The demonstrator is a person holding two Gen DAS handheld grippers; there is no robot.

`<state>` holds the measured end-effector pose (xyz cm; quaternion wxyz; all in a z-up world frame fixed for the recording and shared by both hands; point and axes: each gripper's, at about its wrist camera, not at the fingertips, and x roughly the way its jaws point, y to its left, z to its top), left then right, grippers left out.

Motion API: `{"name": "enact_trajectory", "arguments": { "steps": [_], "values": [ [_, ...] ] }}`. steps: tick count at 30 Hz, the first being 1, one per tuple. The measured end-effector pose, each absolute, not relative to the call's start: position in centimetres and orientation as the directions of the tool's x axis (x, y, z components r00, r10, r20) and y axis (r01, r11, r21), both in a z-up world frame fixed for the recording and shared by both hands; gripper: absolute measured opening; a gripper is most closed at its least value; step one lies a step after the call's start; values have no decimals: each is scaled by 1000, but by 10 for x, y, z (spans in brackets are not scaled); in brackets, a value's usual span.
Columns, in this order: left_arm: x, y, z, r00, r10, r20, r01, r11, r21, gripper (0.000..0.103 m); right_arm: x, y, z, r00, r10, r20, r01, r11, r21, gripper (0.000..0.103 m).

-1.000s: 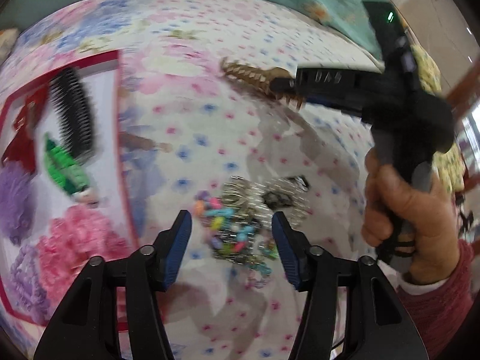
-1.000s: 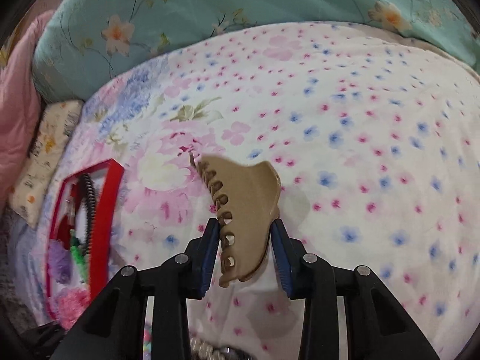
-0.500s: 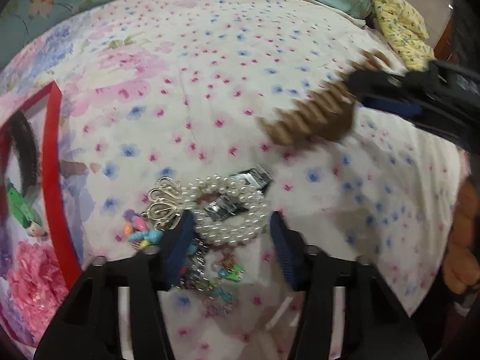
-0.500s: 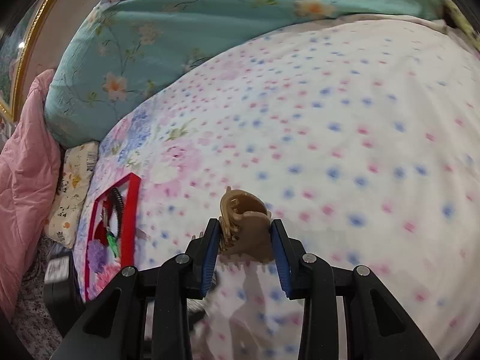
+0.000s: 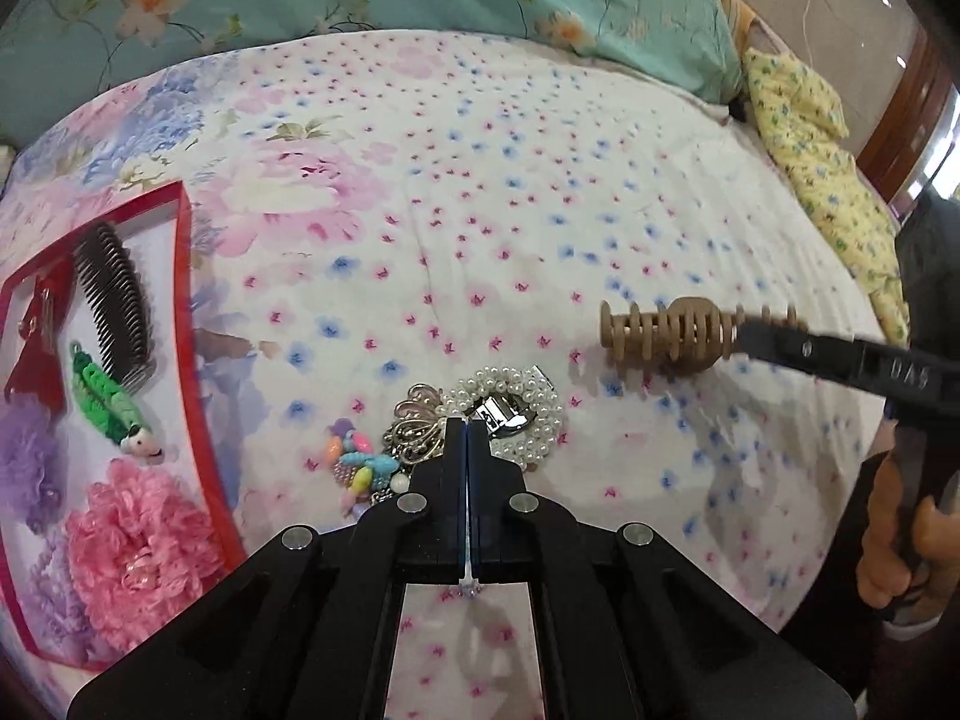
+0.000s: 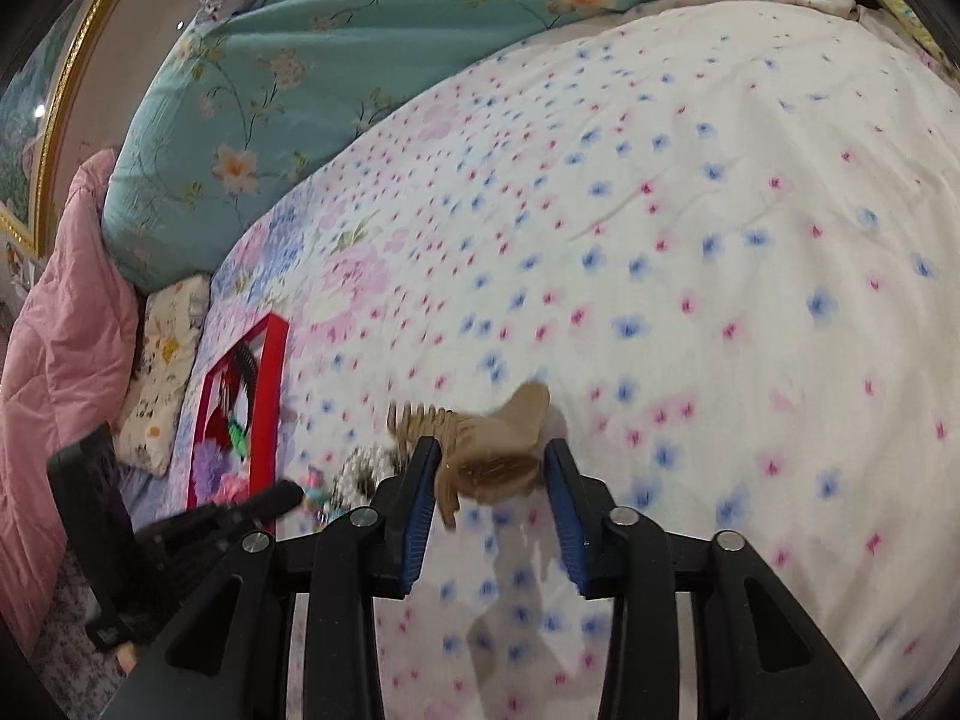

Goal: Organize jewelry
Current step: 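Grasp the pearl bracelet with the left tool while the right tool holds the claw clip, then carry the pearl bracelet and claw clip into the box and open both tools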

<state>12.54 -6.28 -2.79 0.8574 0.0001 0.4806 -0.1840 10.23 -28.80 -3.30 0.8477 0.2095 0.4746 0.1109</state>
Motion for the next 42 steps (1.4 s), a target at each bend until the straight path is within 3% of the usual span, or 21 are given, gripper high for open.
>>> {"name": "enact_trajectory", "arguments": {
  "steps": [3,5,7,9,14,19,22,25,26,34,42],
  "values": [
    [123,-60,-27,454,-342,-823,323,924,-205,0,96,-287,-30,518,365,-773,-1,904,427,42],
    [119,-62,-28,442,-348,-827,332,920,-210,0,94,-286,-26,528,341,-778,-11,919,395,58],
    [120,-68,-34,417,-351,-838,335,917,-218,0,94,-283,-21,542,315,-779,-30,934,356,65],
    [124,-71,-39,408,-344,-846,325,920,-218,3,96,-281,-20,539,326,-777,-42,931,362,65],
    [144,-75,-52,392,-308,-867,295,935,-199,41,105,-276,-37,478,360,-801,-40,920,390,65],
    [162,-85,-61,373,-284,-884,340,928,-154,50,102,-274,-55,425,374,-824,-34,917,398,65],
    [166,-94,-73,329,-284,-901,387,911,-146,45,100,-273,-59,411,386,-826,-38,912,407,65],
    [158,-102,-70,366,-277,-888,429,897,-103,24,101,-271,-59,403,384,-831,-53,916,398,60],
    [156,-103,-68,375,-277,-885,436,895,-95,9,101,-270,-59,401,383,-832,-56,917,395,48],
    [141,-76,-50,396,-335,-855,389,905,-174,4,86,-268,-44,430,415,-801,-93,903,418,20],
    [115,-50,-17,468,-365,-805,347,914,-212,4,71,-264,-33,464,415,-782,-99,902,420,19]
  ]
}}
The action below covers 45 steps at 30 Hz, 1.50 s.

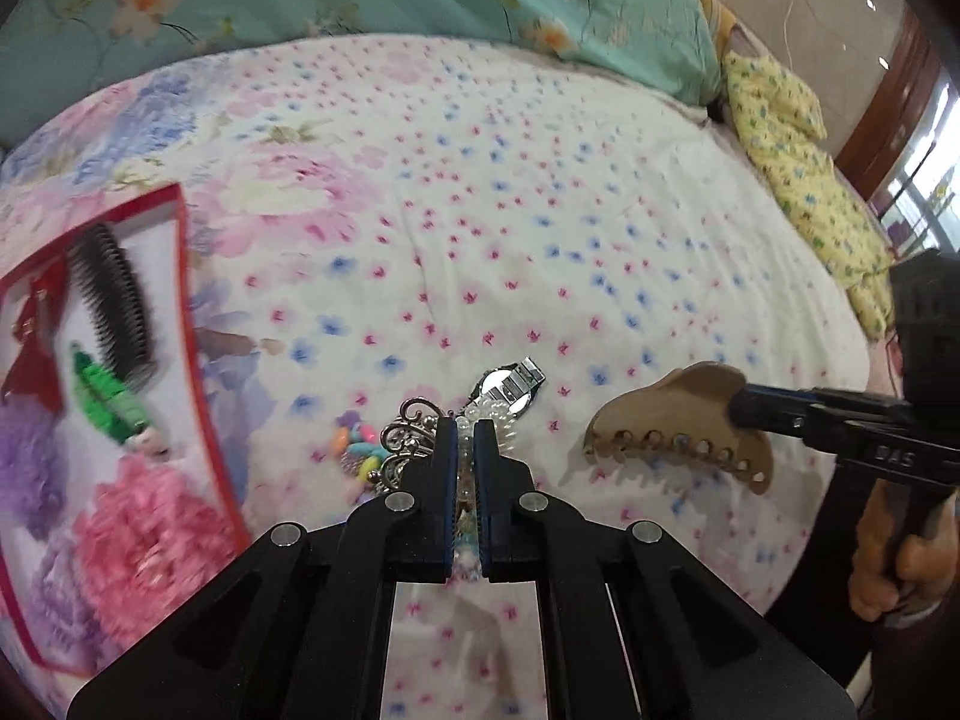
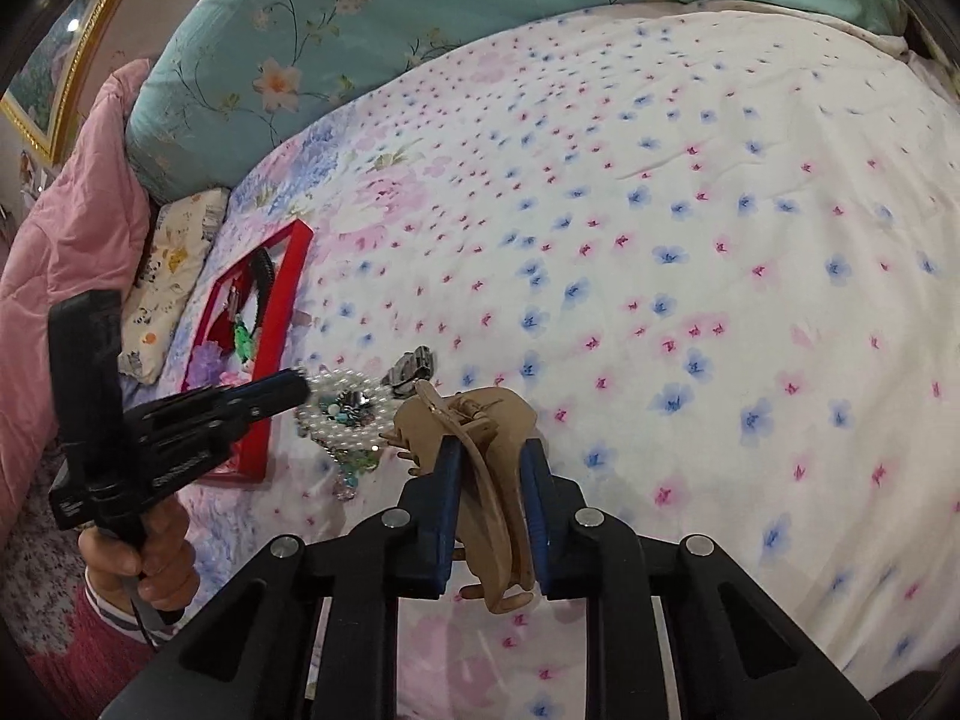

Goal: Organize jewelry
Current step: 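Carry the pearl bracelet and claw clip into the box and open both tools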

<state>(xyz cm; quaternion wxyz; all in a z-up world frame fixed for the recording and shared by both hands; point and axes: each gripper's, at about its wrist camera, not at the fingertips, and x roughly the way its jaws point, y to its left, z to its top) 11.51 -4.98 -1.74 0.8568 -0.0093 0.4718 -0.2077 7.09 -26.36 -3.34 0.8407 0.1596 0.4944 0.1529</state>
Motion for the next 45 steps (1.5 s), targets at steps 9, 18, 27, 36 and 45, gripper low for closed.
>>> {"name": "enact_trajectory", "arguments": {
  "steps": [9,18,27,36,45],
  "values": [
    [96,-3,9,547,-370,-751,257,928,-270,4,70,-245,-22,475,465,-747,-125,876,466,19],
    [85,57,19,609,-312,-729,130,946,-297,4,83,-197,-18,435,540,-720,-199,838,508,19],
    [76,119,26,663,-235,-711,9,952,-307,4,103,-140,-14,396,594,-700,-276,805,526,19],
    [85,168,26,687,-171,-706,-87,946,-314,4,134,-74,-11,375,635,-675,-332,772,541,19],
    [115,197,7,678,-169,-716,-145,923,-356,4,172,-35,-29,357,648,-673,-297,761,576,19]
  ]
}}
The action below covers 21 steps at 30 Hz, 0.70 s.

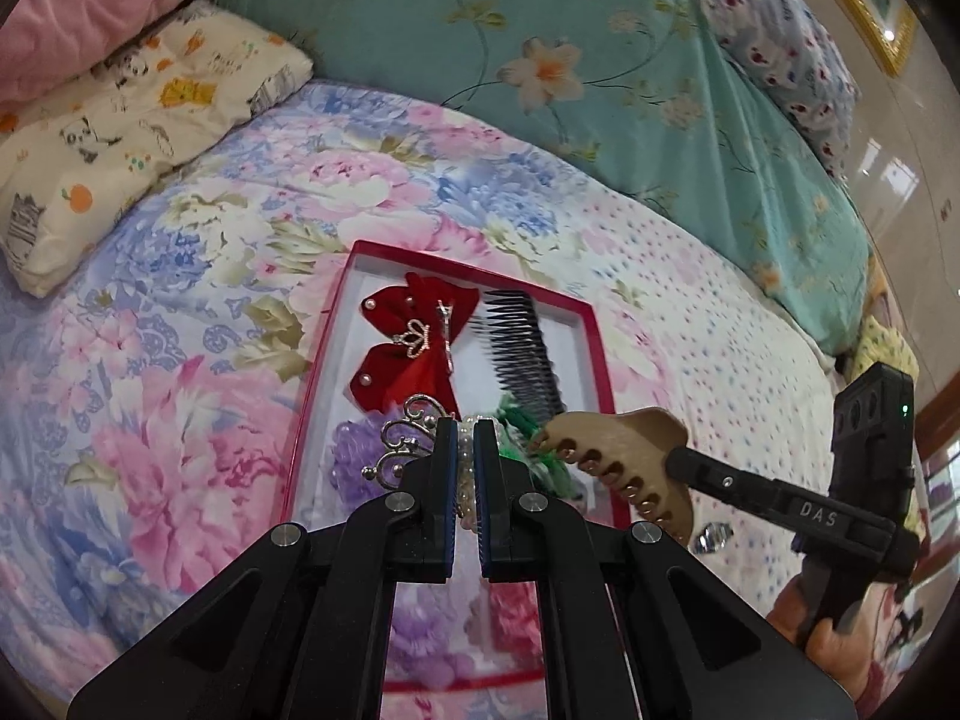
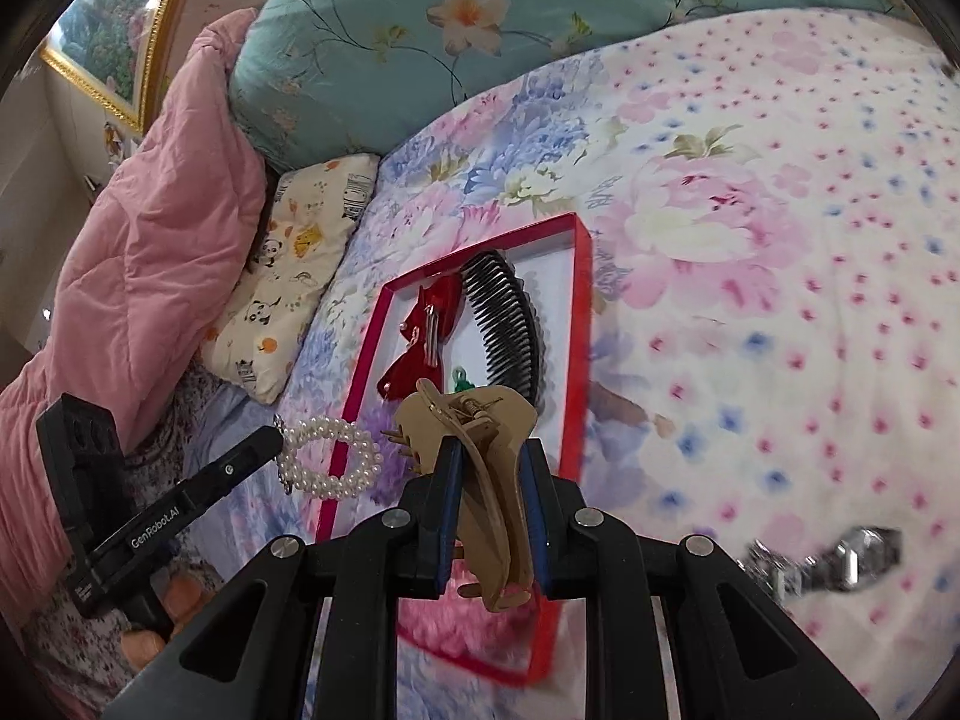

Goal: Organize jewelry
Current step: 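Carry the pearl bracelet and claw clip into the box and open both tools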

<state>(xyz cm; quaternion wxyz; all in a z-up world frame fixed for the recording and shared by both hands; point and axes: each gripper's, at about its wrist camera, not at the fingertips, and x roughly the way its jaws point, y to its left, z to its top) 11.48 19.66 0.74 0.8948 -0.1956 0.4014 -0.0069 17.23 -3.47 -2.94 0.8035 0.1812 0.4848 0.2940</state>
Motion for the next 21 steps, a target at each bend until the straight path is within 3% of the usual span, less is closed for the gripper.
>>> {"name": "enact_trajectory", "arguments": {
  "steps": [16,21],
  "values": [
    [138,217,-43,603,-130,-787,-241,911,-335,4,198,3,-61,322,617,-718,-296,786,542,19],
    [139,215,-45,597,-124,-792,-241,914,-325,4,200,2,-64,317,622,-716,-289,782,552,23]
  ]
}}
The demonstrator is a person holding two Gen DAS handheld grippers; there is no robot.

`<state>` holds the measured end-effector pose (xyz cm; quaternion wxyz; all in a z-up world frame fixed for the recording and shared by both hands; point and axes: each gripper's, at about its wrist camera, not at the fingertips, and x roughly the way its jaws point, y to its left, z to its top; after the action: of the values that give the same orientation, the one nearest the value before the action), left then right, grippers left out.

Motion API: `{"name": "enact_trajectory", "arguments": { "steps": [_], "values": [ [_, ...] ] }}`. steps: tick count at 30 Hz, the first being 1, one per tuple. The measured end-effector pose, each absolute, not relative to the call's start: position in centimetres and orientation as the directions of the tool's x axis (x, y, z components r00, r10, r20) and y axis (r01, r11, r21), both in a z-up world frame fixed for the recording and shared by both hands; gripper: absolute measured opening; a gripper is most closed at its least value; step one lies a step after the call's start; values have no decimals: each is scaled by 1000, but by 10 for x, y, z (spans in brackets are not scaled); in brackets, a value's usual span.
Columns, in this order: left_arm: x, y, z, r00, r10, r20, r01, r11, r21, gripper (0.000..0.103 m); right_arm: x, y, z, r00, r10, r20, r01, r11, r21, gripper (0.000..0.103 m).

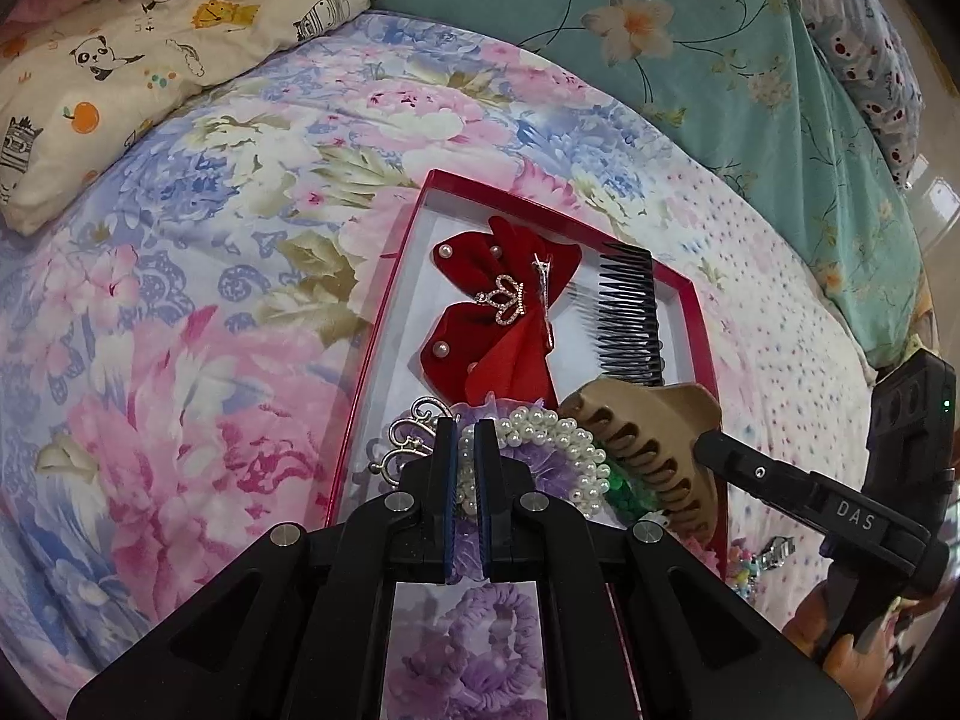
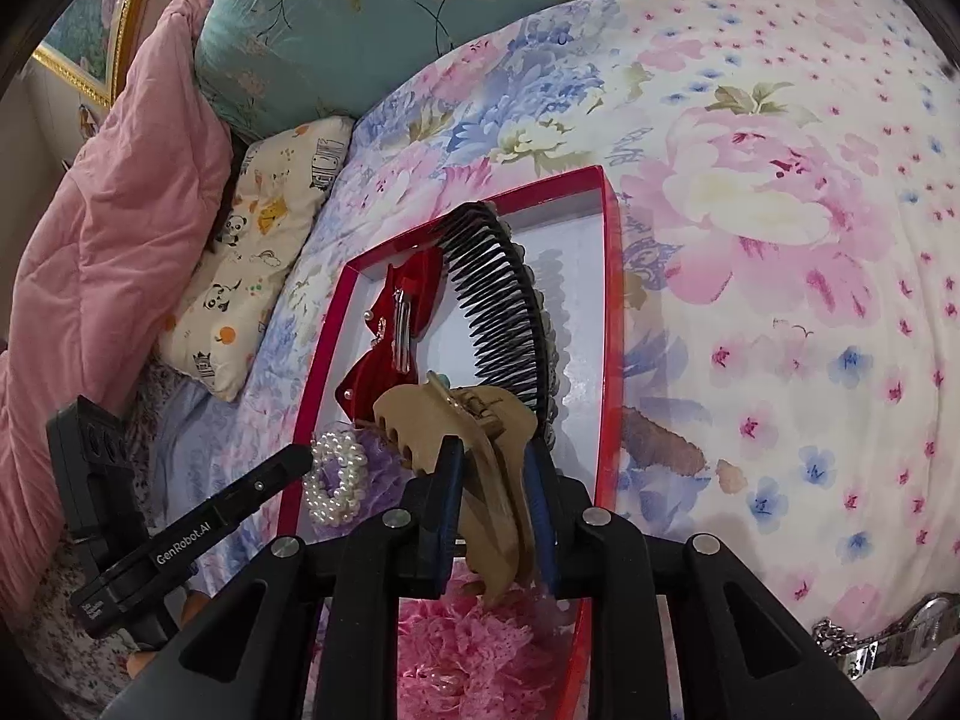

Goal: Organize jewelry
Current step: 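Carry the pearl bracelet and claw clip into the box and open both tools, then move both tools back to the beaded bracelets beside the silver watch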

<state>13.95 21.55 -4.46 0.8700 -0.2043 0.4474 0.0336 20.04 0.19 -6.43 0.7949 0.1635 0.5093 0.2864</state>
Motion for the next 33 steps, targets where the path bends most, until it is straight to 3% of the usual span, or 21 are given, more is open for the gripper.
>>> {"name": "enact_trajectory", "arguments": {
  "steps": [6,11,14,18,20,23,33],
  "values": [
    [141,211,-44,590,-108,-800,-238,924,-300,5,200,6,-63,318,614,-723,-303,788,536,23],
    [139,213,-45,580,-110,-807,-247,920,-304,29,200,4,-62,314,616,-722,-304,786,538,34],
    [136,214,-45,578,-113,-808,-251,917,-308,29,198,0,-58,325,620,-714,-307,784,540,43],
    [132,212,-41,581,-115,-805,-250,917,-311,29,193,-7,-48,343,627,-700,-312,778,545,47],
    [128,210,-36,590,-112,-799,-244,919,-309,36,189,-13,-41,352,634,-688,-313,773,552,56],
    [122,206,-28,602,-102,-792,-238,924,-300,41,182,-22,-32,370,637,-676,-320,770,551,62],
    [104,182,-14,612,-136,-779,-197,928,-317,48,161,-71,-21,423,607,-673,-277,794,542,66]
  ]
}}
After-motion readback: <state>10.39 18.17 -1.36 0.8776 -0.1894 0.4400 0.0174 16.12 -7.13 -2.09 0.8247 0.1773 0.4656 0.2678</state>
